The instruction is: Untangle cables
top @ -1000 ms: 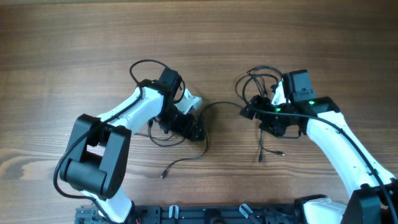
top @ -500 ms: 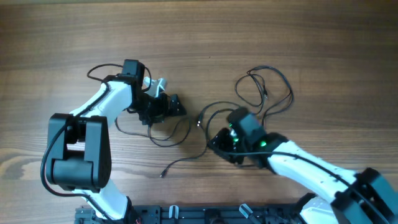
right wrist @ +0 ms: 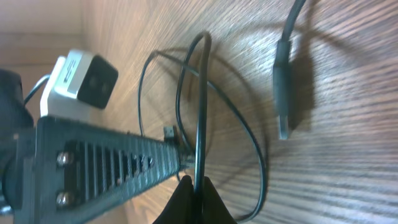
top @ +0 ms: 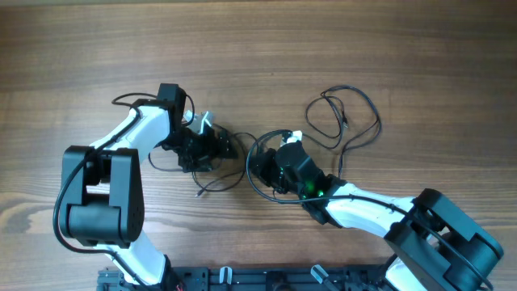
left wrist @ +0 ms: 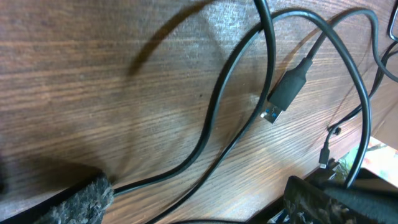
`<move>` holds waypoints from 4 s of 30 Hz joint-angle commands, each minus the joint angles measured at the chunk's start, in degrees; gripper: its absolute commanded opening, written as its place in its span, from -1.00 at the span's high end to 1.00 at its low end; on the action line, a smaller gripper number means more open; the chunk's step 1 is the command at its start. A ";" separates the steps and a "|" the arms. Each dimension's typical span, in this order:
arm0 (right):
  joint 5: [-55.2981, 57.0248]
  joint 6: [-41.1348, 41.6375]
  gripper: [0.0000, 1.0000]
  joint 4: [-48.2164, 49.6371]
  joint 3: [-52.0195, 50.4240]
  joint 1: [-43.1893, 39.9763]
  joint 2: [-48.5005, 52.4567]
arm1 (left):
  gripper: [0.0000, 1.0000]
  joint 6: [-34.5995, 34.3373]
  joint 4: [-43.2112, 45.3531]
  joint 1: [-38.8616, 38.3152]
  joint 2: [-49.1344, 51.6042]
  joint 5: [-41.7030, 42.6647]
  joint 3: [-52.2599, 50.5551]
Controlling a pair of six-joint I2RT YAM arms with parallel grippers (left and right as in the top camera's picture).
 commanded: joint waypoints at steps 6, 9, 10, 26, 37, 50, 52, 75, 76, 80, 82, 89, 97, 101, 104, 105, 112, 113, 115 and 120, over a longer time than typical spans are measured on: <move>2.91 -1.70 0.70 1.88 0.57 0.17 4.94 | -0.98 16.87 -5.22 0.15 1.07 6.84 -0.81; 0.48 -10.36 0.24 3.02 1.18 0.07 4.92 | -0.98 16.92 -5.22 -0.72 1.07 6.82 -0.81; 0.33 -11.69 -0.19 2.97 1.36 -0.07 4.79 | -0.98 17.14 -5.22 -1.20 1.07 6.80 -0.81; -10.32 -29.31 -0.99 -15.10 1.36 -18.78 -10.95 | -1.00 16.83 -3.63 -12.11 -14.21 -18.82 4.09; -5.01 -32.35 -0.99 -25.14 1.36 -19.91 -10.97 | -1.00 14.88 2.54 -17.77 -9.44 -27.71 4.00; -5.92 -33.66 -0.99 -35.01 1.36 -30.38 -10.97 | -1.00 12.04 15.39 -21.64 -8.13 -30.29 -11.13; -5.90 -33.66 -0.99 -34.88 1.36 -30.38 -10.95 | -1.00 12.09 15.04 -21.68 -8.13 -29.79 -11.34; -3.26 -33.79 -0.99 -34.82 1.36 -30.38 -10.95 | -1.00 15.17 18.91 -26.99 -8.13 -34.97 -22.40; -3.02 -33.81 -1.00 -34.80 1.36 -30.38 -10.95 | -1.00 15.08 19.17 -27.76 -8.13 -38.18 -22.77; -1.99 -33.81 -0.99 -34.82 1.36 -30.38 -10.95 | -0.99 15.13 19.52 -32.02 -8.13 -41.51 -23.21; -1.99 -33.81 -1.00 -34.82 1.36 -30.38 -10.95 | -1.00 15.08 19.28 -33.46 -8.13 -45.03 -23.23; -1.99 -33.86 -0.99 -35.06 1.36 -30.38 -10.95 | -0.88 12.28 18.27 -33.66 -8.13 -40.54 -23.28; -1.99 -33.81 -1.00 -35.43 1.36 -30.38 -10.95 | 0.92 8.74 19.02 -32.02 -8.13 -40.54 -24.50; -2.01 -33.79 -1.00 -35.74 1.36 -30.38 -10.95 | 0.92 0.33 22.14 -28.20 -8.24 -40.57 -24.28; -2.01 -33.79 -1.00 -36.26 1.36 -30.38 -10.95 | 0.92 0.26 20.41 -25.77 -11.41 -40.50 -22.73; -2.01 -33.79 -0.99 -36.28 1.36 -30.38 -10.95 | 0.92 0.26 19.58 -24.63 -13.84 -40.52 -21.84; -1.97 -33.73 -0.99 -36.65 1.36 -30.38 -10.95 | 0.92 8.70 18.08 -14.29 -38.01 -20.94 -16.87; -1.97 -33.66 -0.99 -36.61 1.36 -30.38 -10.95 | 0.92 10.01 18.71 -11.96 -41.72 -13.55 -16.85; -1.99 -33.64 -0.99 -36.46 1.36 -30.38 -10.95 | 0.92 9.42 19.23 -8.57 -46.29 -10.82 -16.85; -2.01 -33.64 -0.99 -36.44 1.36 -30.38 -10.95 | 0.92 8.41 24.96 5.68 -50.36 -21.99 -16.85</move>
